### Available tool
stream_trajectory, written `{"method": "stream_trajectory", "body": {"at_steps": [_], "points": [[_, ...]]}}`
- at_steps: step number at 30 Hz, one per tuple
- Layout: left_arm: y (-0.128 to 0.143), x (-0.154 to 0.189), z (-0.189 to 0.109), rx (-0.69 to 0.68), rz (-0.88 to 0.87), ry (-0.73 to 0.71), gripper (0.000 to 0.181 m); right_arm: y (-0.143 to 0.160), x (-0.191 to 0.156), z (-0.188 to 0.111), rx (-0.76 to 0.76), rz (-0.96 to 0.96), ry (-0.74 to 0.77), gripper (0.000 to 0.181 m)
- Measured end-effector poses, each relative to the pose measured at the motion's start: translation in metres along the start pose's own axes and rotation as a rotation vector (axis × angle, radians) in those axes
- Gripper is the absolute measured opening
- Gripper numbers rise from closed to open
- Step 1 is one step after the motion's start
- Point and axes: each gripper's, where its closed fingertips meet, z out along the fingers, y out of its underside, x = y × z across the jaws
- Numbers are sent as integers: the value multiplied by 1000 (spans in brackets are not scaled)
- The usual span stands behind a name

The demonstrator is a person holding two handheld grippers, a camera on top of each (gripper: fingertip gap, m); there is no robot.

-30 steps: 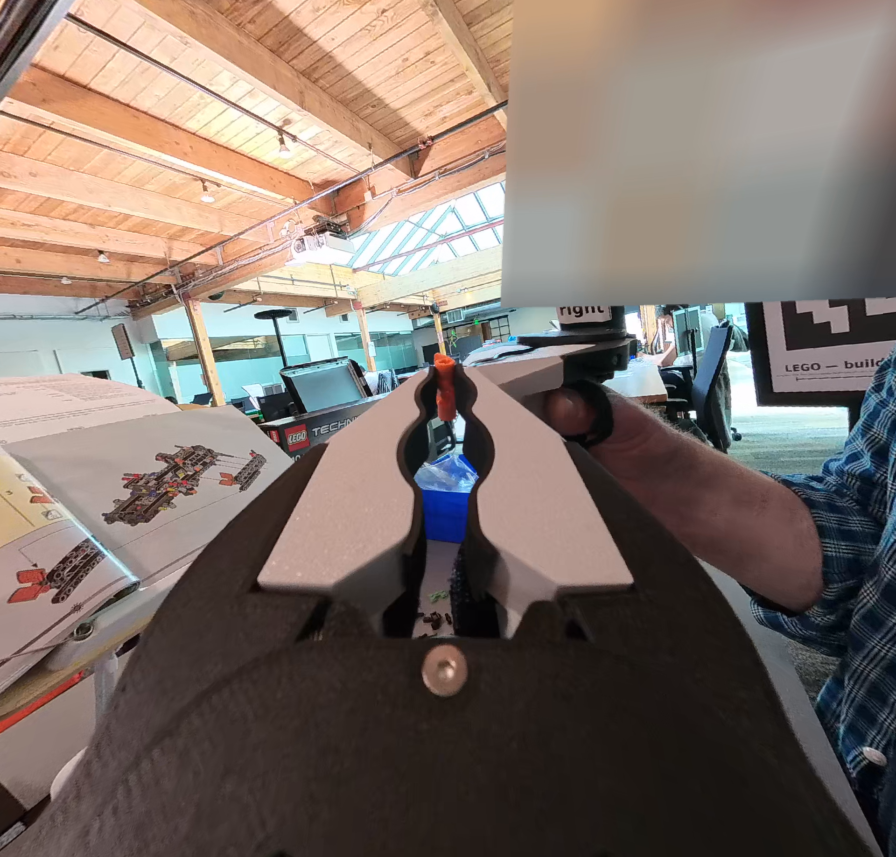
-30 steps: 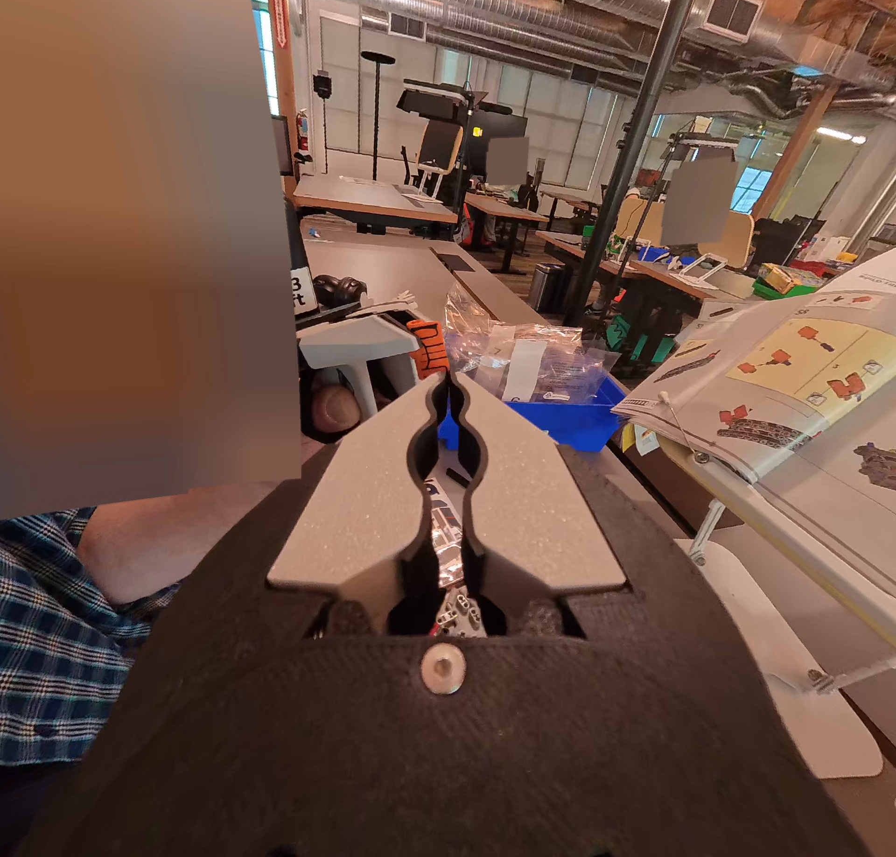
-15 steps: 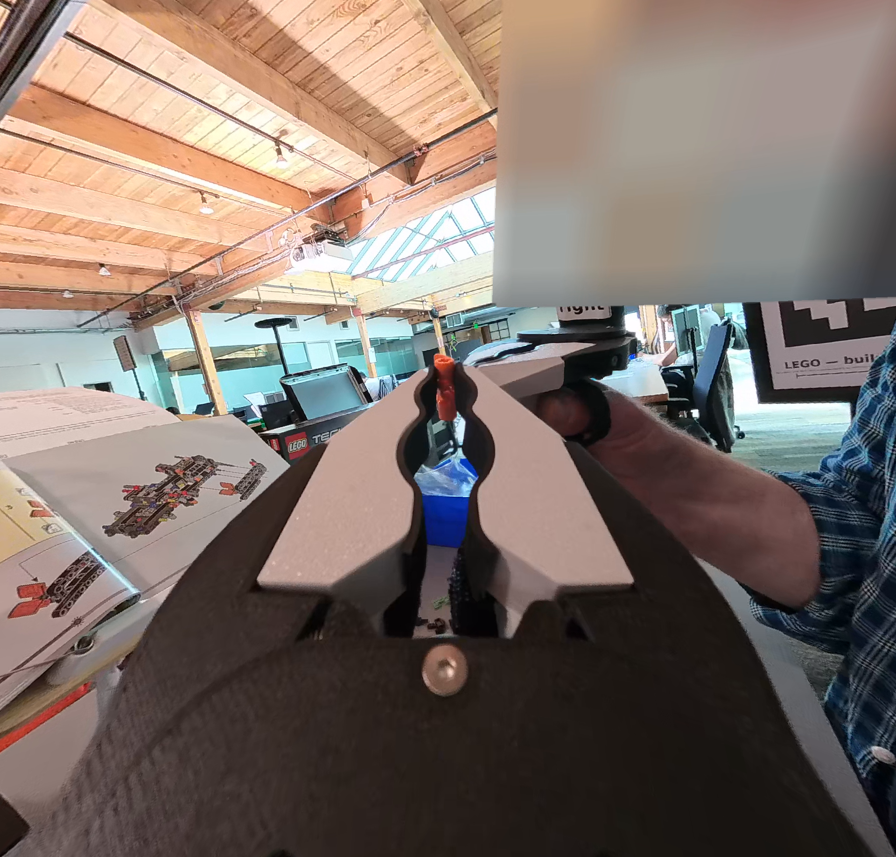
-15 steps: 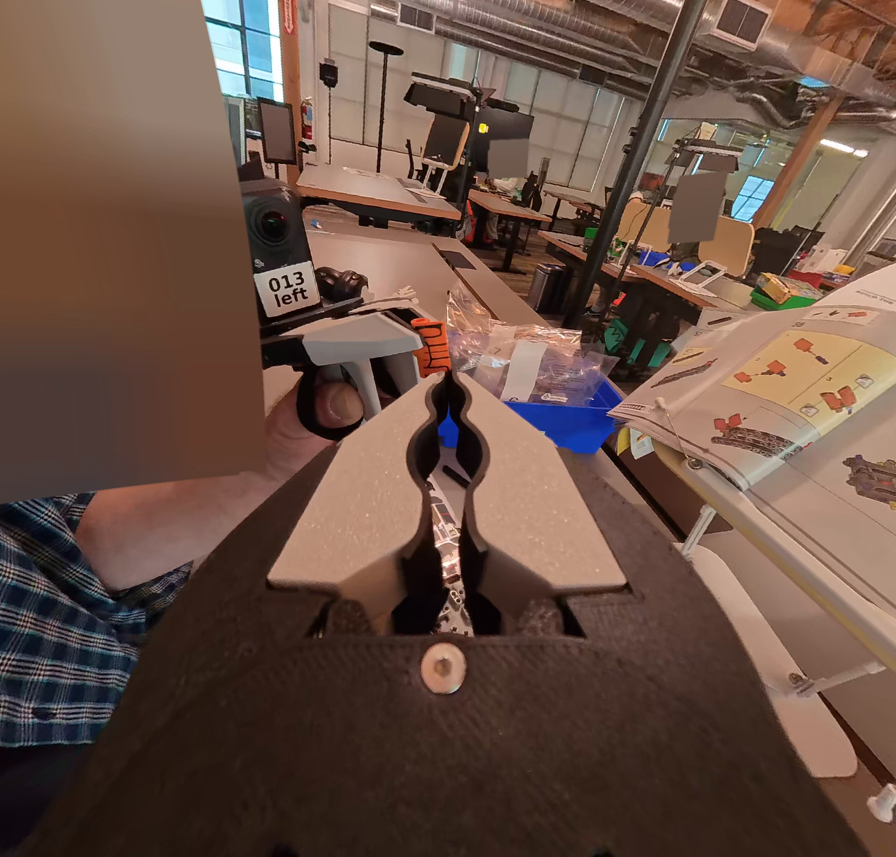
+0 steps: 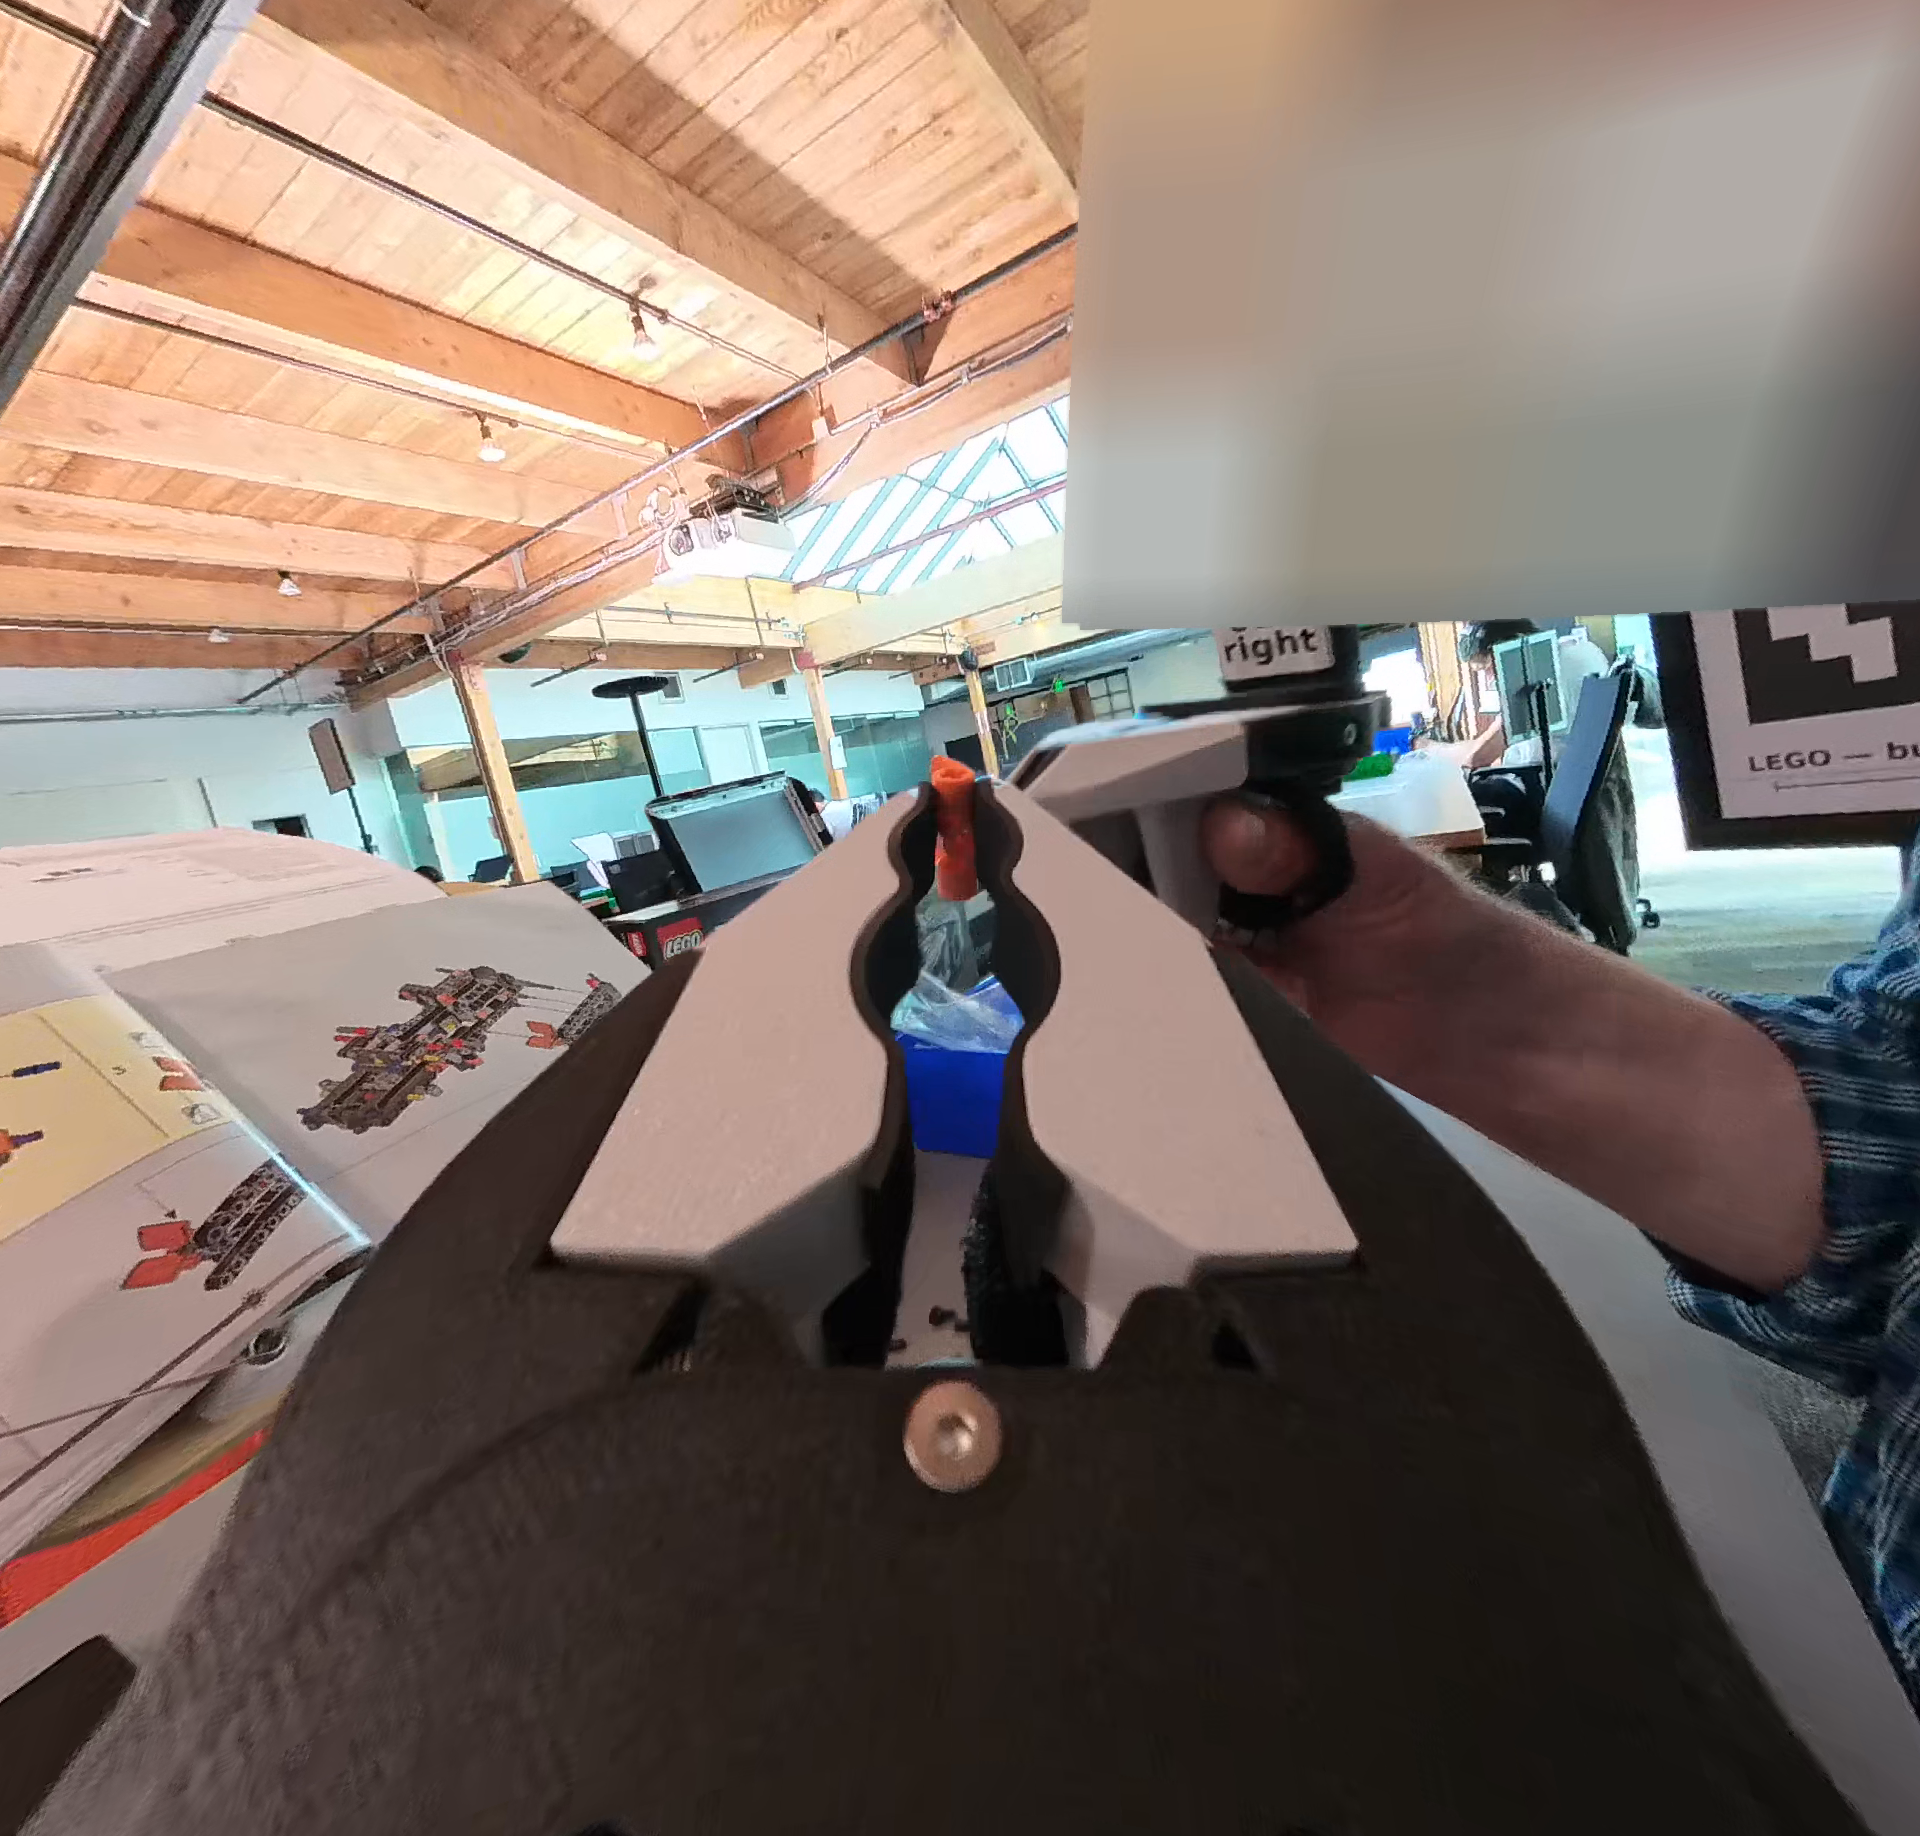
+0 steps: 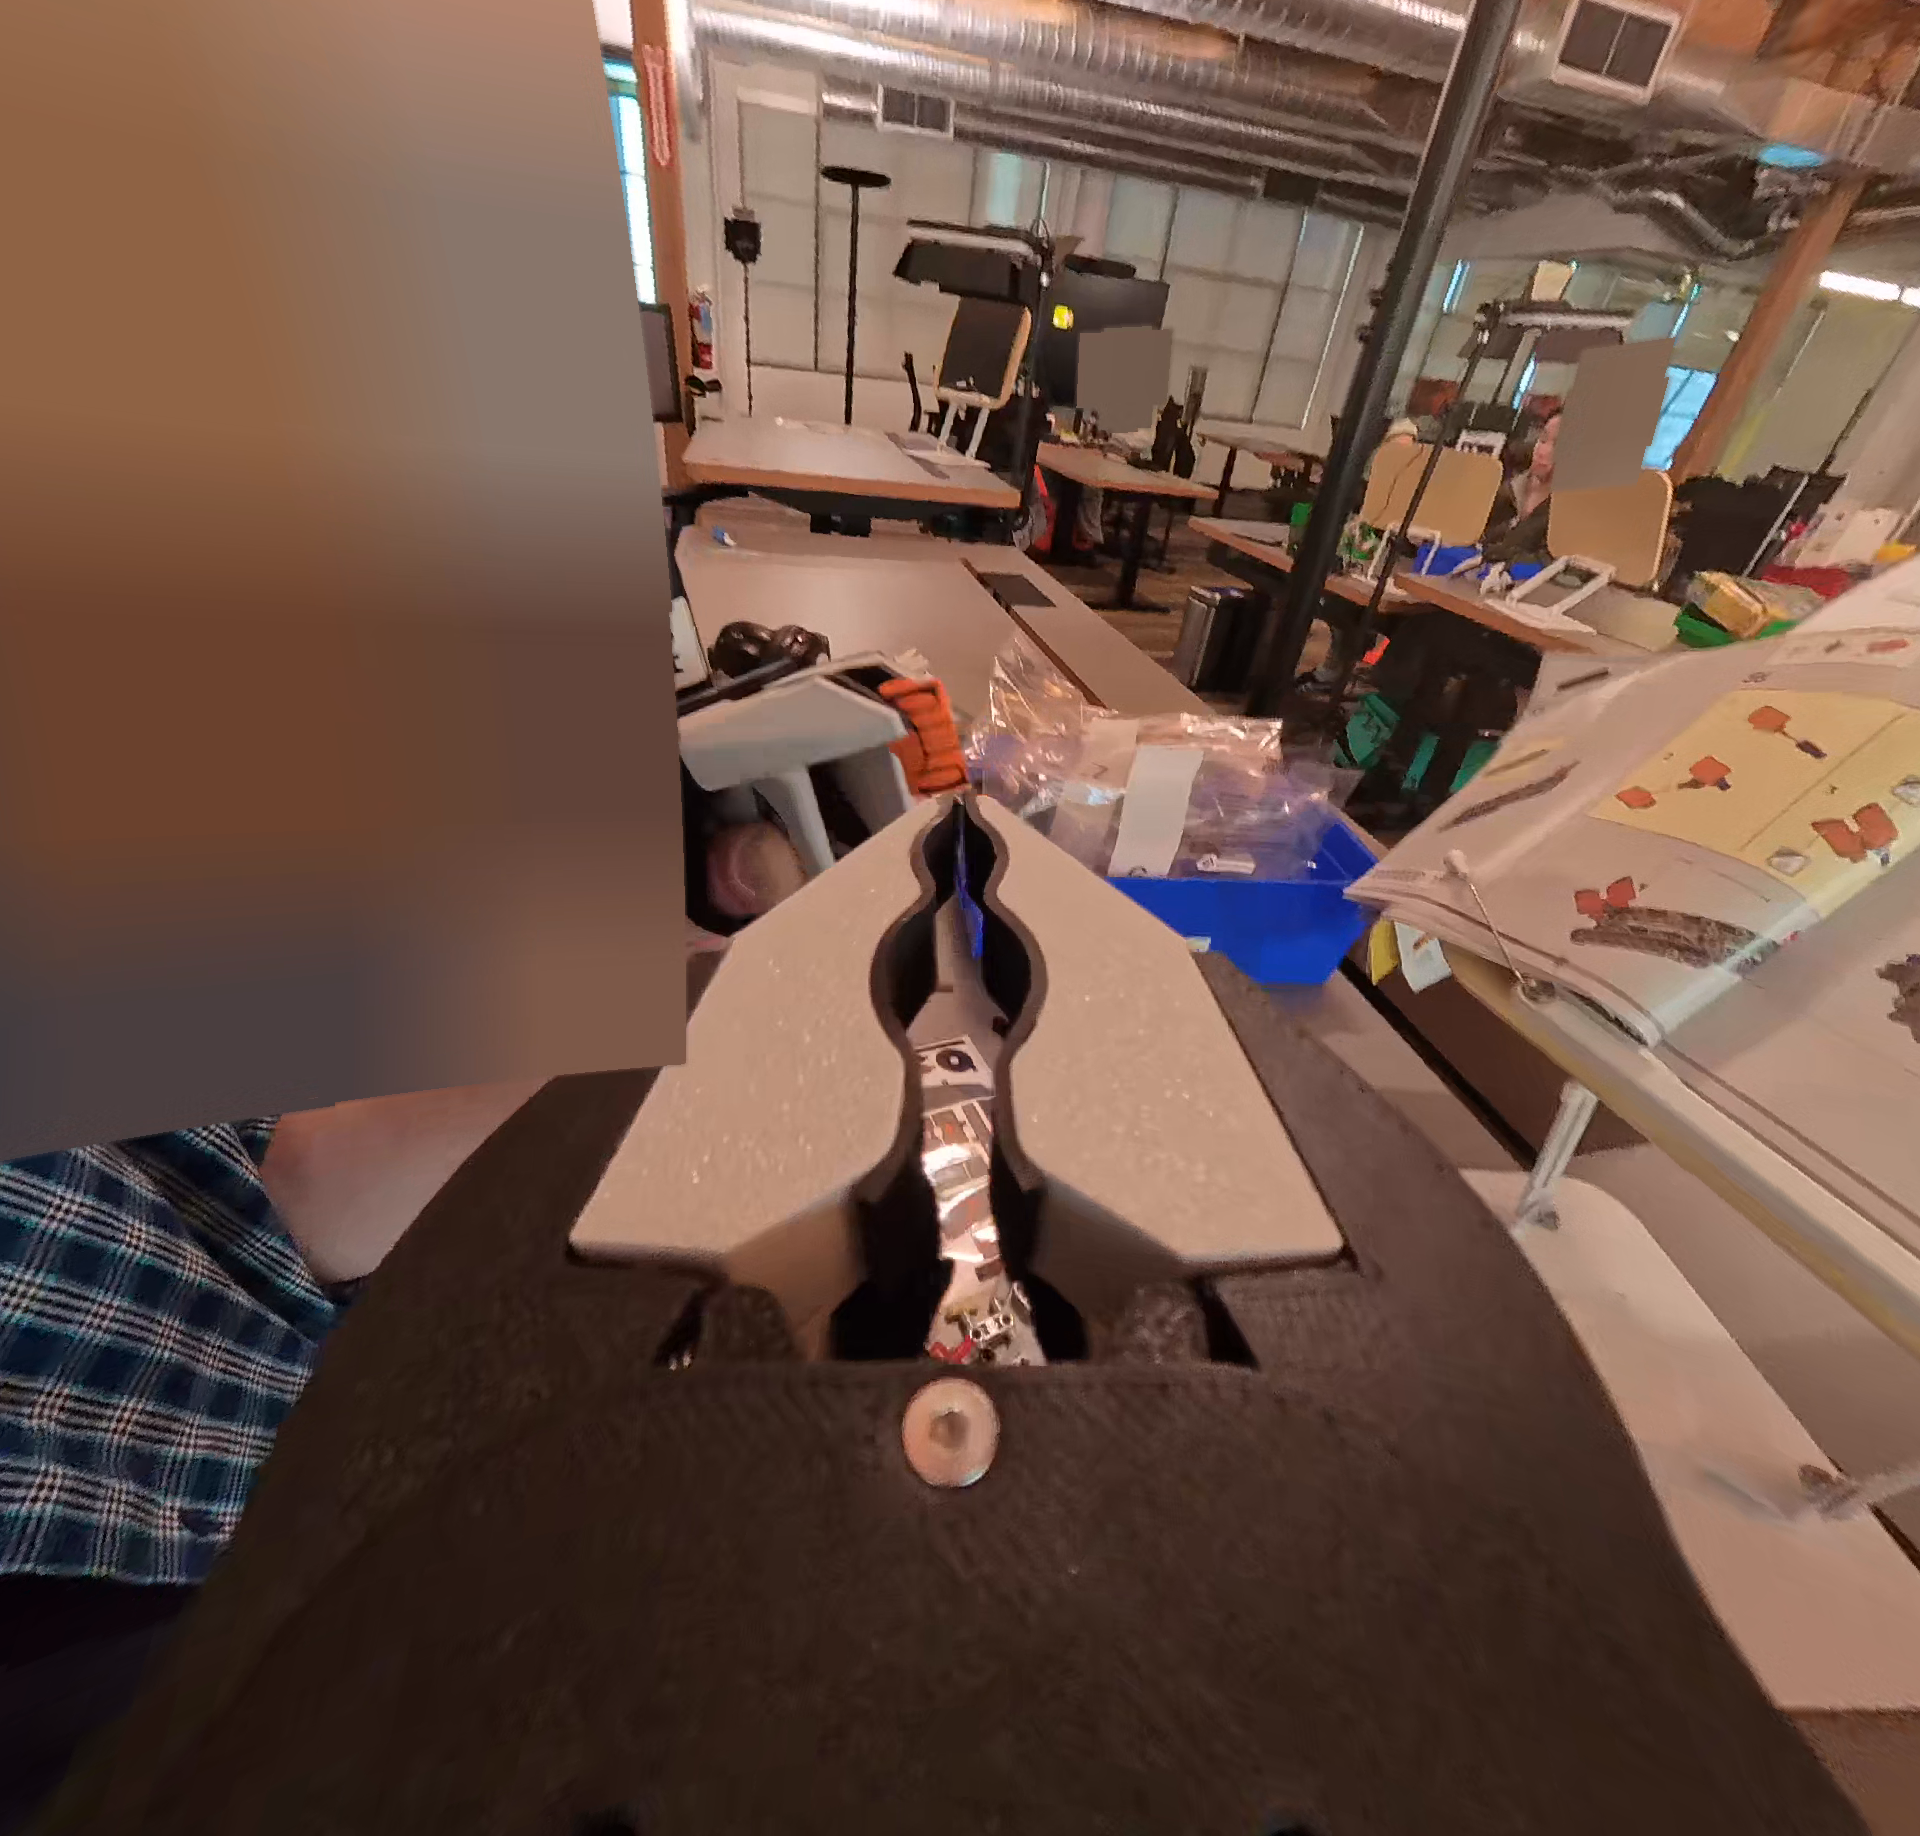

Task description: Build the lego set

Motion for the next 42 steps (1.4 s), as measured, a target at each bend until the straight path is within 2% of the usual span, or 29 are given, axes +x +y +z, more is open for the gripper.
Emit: {"method": "stream_trajectory", "body": {"at_steps": [3, 7, 11, 20, 34, 42], "points": [[1, 3, 2, 7, -6, 12, 7, 4, -3, 5, -7, 46, -33, 29], [2, 6, 4, 2, 1, 21, 7, 6, -6, 9, -2, 53, -40, 14], [3, 9, 5, -5, 12, 29, 7, 5, -6, 10, 3, 45, -35, 9], [5, 7, 8, -26, 57, -11, 7, 5, -1, 8, -18, -6, 74, 9], [5, 7, 11, -48, 130, -74, 7, 3, -1, 7, 10, 31, 134, 6], [0, 11, 11, -30, 142, -69, 7, 1, -2, 6, 61, 66, 113, 0]]}}
